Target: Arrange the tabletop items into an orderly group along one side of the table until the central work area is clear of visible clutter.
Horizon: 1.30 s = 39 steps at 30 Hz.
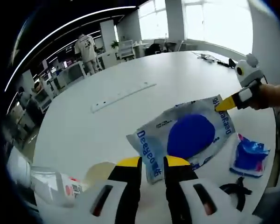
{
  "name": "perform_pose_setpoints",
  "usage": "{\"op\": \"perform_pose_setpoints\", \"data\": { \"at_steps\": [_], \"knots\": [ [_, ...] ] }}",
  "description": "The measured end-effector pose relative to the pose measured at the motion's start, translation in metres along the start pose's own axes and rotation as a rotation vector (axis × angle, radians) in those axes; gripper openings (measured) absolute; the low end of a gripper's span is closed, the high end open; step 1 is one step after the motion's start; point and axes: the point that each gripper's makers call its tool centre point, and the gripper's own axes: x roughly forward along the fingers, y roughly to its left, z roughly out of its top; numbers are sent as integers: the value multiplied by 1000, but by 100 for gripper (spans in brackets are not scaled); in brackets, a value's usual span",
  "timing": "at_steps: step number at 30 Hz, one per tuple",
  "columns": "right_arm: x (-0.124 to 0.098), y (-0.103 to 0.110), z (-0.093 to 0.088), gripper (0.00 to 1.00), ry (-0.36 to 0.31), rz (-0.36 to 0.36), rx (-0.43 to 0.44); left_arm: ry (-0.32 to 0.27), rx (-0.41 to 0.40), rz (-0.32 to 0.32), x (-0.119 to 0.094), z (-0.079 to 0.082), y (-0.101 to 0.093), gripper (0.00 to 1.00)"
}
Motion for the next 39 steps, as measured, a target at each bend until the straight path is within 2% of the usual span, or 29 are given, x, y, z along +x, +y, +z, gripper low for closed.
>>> {"op": "perform_pose_setpoints", "data": {
  "at_steps": [2,9,14,16,20,22,24,26,31,34,37,39],
  "knots": [
    [1,-2,-2,0,16,5,-7,-16,23,-9,-3,2,-4,18],
    [5,-6,-4,0,70,16,-50,-57,7,-37,-14,2,-14,17],
    [12,-8,-1,0,124,17,-105,-87,19,-80,-25,-2,-27,17],
    [15,-10,-1,0,140,16,-125,-93,-2,-81,-32,-4,-27,17],
    [21,-23,-7,0,209,-5,-211,-101,-105,-76,-43,-10,-28,17],
    [26,-23,-7,0,219,15,-235,-111,-115,-65,-50,-14,-28,17],
    [29,-25,-6,0,234,17,-245,-112,-177,-41,-58,-20,-28,17],
    [31,-26,-7,0,259,25,-284,-113,-207,-32,-61,-27,-28,17],
    [35,-24,-5,0,313,50,-408,-92,-220,-12,-71,-47,-30,17],
    [38,-25,-3,0,325,53,-407,-81,-230,2,-74,-53,-24,17],
    [40,-24,-4,0,341,65,-453,-80,-245,25,-78,-56,-16,17],
    [40,-24,-3,0,340,64,-435,-85,-256,39,-79,-56,-11,17]
  ]
}}
